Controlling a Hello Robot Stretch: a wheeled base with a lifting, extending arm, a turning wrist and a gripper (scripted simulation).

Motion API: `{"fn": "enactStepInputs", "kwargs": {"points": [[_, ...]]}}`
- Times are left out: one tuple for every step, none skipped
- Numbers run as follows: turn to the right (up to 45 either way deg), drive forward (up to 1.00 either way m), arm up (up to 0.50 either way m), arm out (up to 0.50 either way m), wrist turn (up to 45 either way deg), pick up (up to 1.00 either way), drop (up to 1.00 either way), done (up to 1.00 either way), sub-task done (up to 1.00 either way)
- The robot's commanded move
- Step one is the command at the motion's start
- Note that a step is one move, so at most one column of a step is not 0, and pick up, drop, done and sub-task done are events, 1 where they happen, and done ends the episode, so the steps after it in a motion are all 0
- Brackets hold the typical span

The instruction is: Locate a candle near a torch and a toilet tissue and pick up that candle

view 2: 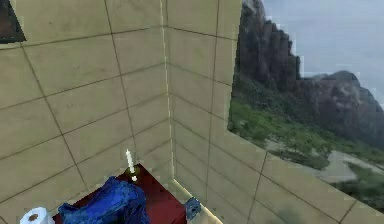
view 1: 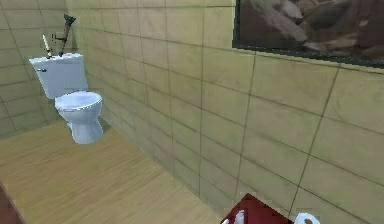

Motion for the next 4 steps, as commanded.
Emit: {"fn": "enactStepInputs", "kwargs": {"points": [[-18.0, 0.00, 0.00, 0.00, 0.0, 0.00, 0.00, 0.00, 0.00], [0.0, 0.00, 0.50, 0.00, 0.0, 0.00, 0.00, 0.00, 0.00], [0.0, 0.00, 0.04, 0.00, 0.0, 0.00, 0.00, 0.00, 0.00], [0.0, 0.00, 0.00, 0.50, 0.0, 0.00, 0.00, 0.00, 0.00]]}}
